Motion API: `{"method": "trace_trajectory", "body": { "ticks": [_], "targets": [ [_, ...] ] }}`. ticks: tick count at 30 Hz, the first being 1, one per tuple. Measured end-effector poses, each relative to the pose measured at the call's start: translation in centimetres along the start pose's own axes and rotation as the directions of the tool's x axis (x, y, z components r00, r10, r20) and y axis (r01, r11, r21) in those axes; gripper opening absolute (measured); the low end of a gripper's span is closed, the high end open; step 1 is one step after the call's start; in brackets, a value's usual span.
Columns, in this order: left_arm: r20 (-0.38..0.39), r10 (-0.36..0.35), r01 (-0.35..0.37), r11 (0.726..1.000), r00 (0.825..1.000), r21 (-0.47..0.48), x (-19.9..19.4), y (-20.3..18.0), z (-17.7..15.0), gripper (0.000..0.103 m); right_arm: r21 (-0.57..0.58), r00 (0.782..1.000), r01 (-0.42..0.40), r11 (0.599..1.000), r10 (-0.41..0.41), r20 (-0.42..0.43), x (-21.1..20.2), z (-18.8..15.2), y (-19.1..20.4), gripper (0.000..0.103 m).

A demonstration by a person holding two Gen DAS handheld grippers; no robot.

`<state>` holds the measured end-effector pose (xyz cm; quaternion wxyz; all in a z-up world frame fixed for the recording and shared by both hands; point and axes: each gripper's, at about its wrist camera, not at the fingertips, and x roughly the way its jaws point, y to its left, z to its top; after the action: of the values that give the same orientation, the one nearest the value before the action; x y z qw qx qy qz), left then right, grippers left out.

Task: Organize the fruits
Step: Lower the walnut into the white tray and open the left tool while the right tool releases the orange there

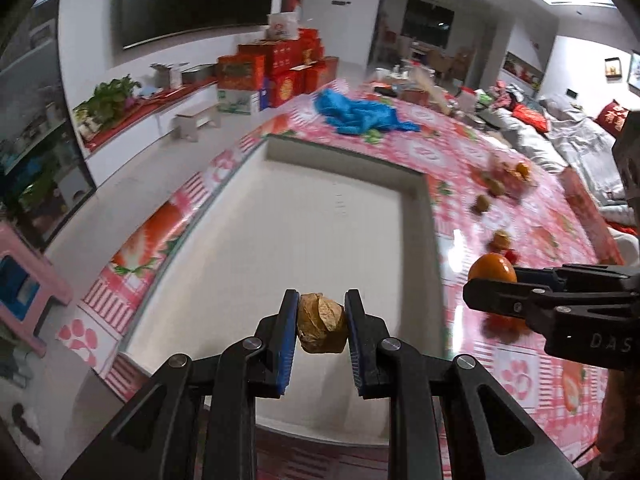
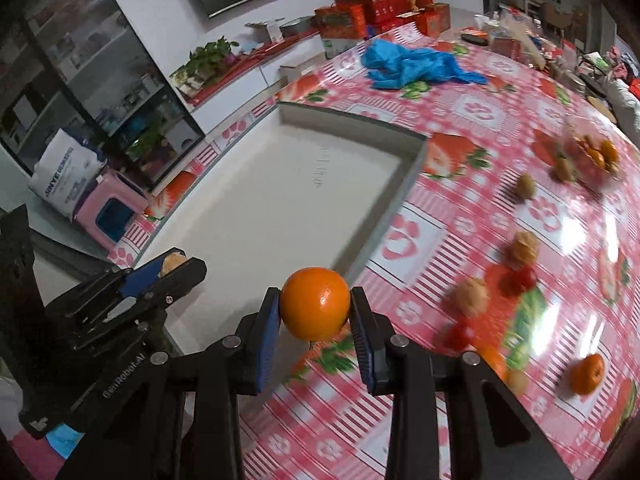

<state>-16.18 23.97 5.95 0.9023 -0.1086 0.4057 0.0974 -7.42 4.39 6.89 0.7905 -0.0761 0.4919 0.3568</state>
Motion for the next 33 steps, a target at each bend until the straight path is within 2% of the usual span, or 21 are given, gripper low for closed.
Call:
{"method": "trace_trajectory", "body": {
  "ticks": [8, 18, 21, 22, 24, 26, 28, 29, 30, 33],
  "targets": [
    [-0.042, 0.042, -0.043, 0.999, 0.998, -0.025, 1.9, 2.0, 0.1, 0.024, -0.016, 0.999, -0.018, 1.000, 0.017, -0.041, 2.6, 2.1, 1.6, 0.037],
    [-0.077, 0.043, -0.045, 0.998, 0.996, -0.031, 3.1, 2.2, -0.4, 0.024, -0.027, 0.992, -0.003, 1.000, 0.000, -0.128, 5.8, 1.4, 2.2, 0.038],
    [-0.082, 0.051, -0.053, 0.998, 0.995, -0.025, 3.4, 2.1, -0.6, 0.024, -0.022, 0.991, -0.017, 1.000, 0.014, -0.133, 5.9, 1.2, 2.1, 0.047],
    [-0.082, 0.058, -0.060, 0.998, 0.995, -0.022, 3.4, 2.0, -0.6, 0.024, -0.026, 0.991, -0.017, 1.000, 0.013, -0.132, 5.8, 1.2, 2.2, 0.054],
    [-0.087, 0.067, -0.068, 0.998, 0.994, -0.017, 3.6, 1.9, -0.8, 0.025, -0.038, 0.992, 0.007, 0.999, -0.012, -0.125, 5.6, 1.2, 2.3, 0.061],
    [-0.100, 0.070, -0.073, 0.997, 0.992, -0.022, 3.8, 2.0, -1.0, 0.030, -0.035, 0.992, -0.003, 0.999, -0.002, -0.130, 5.4, 1.0, 2.2, 0.071],
    [-0.101, 0.091, -0.094, 0.995, 0.991, -0.026, 3.9, 2.0, -1.1, 0.072, -0.032, 0.992, 0.017, 0.999, -0.021, -0.126, 5.3, 0.8, 2.0, 0.072],
    [-0.082, 0.141, -0.144, 0.989, 0.987, -0.025, 3.7, 2.0, -1.2, 0.077, -0.025, 0.991, 0.023, 0.999, -0.026, -0.131, 5.2, 0.6, 1.7, 0.073],
    [-0.071, 0.144, -0.146, 0.989, 0.987, -0.023, 3.6, 2.1, -1.3, 0.081, -0.017, 0.991, 0.018, 1.000, -0.020, -0.134, 5.1, 0.6, 1.5, 0.073],
    [-0.093, 0.100, -0.103, 0.994, 0.991, -0.031, 3.9, 2.0, -1.3, 0.081, -0.002, 0.993, 0.003, 1.000, -0.003, -0.117, 4.3, 0.5, 1.0, 0.075]
  ]
}}
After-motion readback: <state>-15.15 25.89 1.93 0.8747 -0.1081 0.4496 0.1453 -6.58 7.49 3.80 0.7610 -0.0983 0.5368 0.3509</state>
